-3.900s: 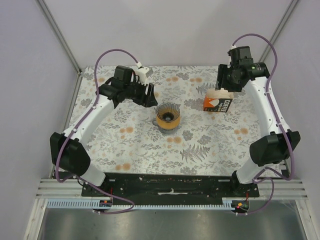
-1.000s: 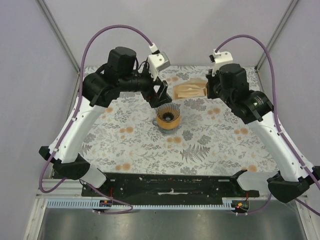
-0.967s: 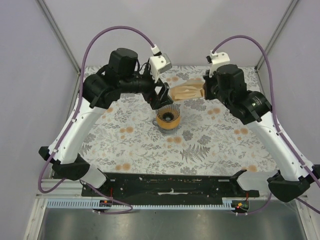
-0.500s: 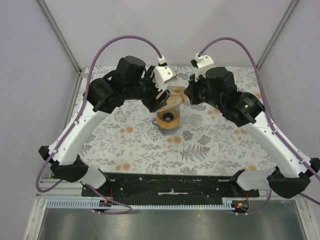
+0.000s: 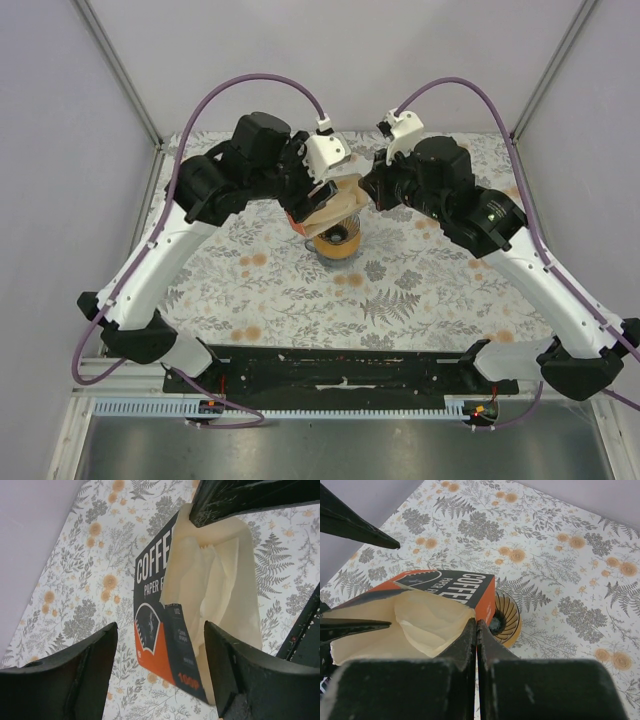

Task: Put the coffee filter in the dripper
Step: Pick up the coffee filter holder from the center of the board.

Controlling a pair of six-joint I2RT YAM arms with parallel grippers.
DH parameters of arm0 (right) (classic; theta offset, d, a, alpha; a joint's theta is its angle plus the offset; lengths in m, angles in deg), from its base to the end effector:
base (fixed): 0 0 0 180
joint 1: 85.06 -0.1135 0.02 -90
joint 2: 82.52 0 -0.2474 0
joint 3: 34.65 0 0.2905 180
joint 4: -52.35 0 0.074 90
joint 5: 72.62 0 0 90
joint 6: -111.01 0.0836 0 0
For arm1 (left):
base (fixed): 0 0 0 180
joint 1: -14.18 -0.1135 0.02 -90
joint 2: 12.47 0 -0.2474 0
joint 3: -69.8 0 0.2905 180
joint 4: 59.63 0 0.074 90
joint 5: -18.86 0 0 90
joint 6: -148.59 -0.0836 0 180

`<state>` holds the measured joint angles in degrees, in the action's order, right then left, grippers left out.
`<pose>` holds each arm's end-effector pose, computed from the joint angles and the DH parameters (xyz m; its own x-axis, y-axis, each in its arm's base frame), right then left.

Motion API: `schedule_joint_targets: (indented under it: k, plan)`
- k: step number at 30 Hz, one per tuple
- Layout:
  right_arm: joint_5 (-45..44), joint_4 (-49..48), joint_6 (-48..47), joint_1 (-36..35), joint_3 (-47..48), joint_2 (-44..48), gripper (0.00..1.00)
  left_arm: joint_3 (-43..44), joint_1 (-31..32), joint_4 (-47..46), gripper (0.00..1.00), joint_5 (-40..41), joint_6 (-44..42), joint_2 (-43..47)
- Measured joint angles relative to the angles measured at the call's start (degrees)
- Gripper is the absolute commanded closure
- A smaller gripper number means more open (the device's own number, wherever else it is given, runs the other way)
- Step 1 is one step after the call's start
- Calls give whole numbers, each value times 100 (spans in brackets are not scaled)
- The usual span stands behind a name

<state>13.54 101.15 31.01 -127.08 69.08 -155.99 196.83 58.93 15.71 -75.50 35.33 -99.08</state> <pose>0.2636 0.2300 0.4470 -0.3404 -0.0735 -0.9374 -0.5703 0.8088 0.1437 0.2480 -0.2548 0.4587 -0.0788 0.6326 -0.7705 0.8461 0.4511 0.2838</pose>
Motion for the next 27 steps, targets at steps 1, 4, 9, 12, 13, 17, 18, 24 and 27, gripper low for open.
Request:
schedule_joint_targets:
  k: [1, 4, 9, 12, 13, 17, 18, 24, 27]
  plan:
    - [13, -31, -17, 0, -42, 20, 100, 92, 0, 57, 21, -87, -33, 0]
    - [57, -85, -63, 0, -177, 107, 100, 431, 0, 275, 18, -540, -136, 2]
    - [116, -238, -111, 0, -356, 273, 100, 914, 2, 595, 15, -1309, -223, 131]
    - [190, -343, -144, 0, -442, 382, 100, 931, 2, 601, 14, -1316, -216, 319]
    - [212, -378, -160, 0, -474, 422, 100, 903, 4, 577, 14, -1207, -214, 374]
    - [413, -570, -223, 0, -682, 645, 100, 605, 7, 466, 12, -697, -216, 474]
    - [437, -605, -232, 0, -717, 686, 100, 520, 4, 457, 12, -627, -216, 459]
    - [551, -752, -278, 0, -824, 782, 100, 136, 7, 442, 27, -603, -214, 295]
    - [568, -839, -313, 0, -929, 839, 100, 26, 7, 413, 47, -531, -214, 286]
